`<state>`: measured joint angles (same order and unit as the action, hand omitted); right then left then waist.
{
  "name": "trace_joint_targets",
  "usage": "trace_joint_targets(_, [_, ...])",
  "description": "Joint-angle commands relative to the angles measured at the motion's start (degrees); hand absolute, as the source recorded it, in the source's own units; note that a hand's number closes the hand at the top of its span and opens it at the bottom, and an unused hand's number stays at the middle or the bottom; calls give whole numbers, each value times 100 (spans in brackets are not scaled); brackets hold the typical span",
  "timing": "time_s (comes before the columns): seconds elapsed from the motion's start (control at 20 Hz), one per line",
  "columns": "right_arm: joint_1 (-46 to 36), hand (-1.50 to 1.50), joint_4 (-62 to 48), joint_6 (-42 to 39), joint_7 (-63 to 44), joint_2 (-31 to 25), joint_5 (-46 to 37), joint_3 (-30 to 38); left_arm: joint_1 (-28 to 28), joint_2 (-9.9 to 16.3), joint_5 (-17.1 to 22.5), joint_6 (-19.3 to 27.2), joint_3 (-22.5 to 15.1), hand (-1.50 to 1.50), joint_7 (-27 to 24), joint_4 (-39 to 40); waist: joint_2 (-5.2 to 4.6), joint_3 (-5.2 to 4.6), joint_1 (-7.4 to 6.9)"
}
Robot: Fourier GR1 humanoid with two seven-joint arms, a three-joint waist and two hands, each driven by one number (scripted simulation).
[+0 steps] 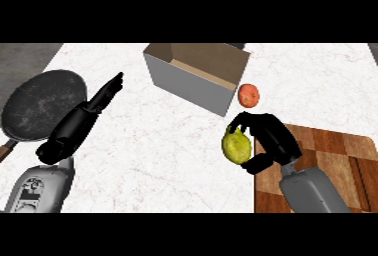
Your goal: Pick the pear from the cutting board and place it in the cardboard box
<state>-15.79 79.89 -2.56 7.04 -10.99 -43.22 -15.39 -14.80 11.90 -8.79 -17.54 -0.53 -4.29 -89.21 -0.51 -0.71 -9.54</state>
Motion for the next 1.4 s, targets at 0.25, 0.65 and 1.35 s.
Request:
trace_joint_targets(0.25, [-2636,150,-207,-197,-1226,1080,-1460,-2343,-349,-180,-88,7,-206,0,141,191,17,38,-66])
trace_joint_targets(0.65, [-3890,150,-395,937,-3494,1096,-207,-2417,-498,-327,-189,214,-195,0,206,337,-4,55,193])
trace_joint_targets(1.35, [-6234,150,-3371,2514,-4404,1099,837,-1761,-162,-93,-144,173,49,0,-93,269,-49,54,412])
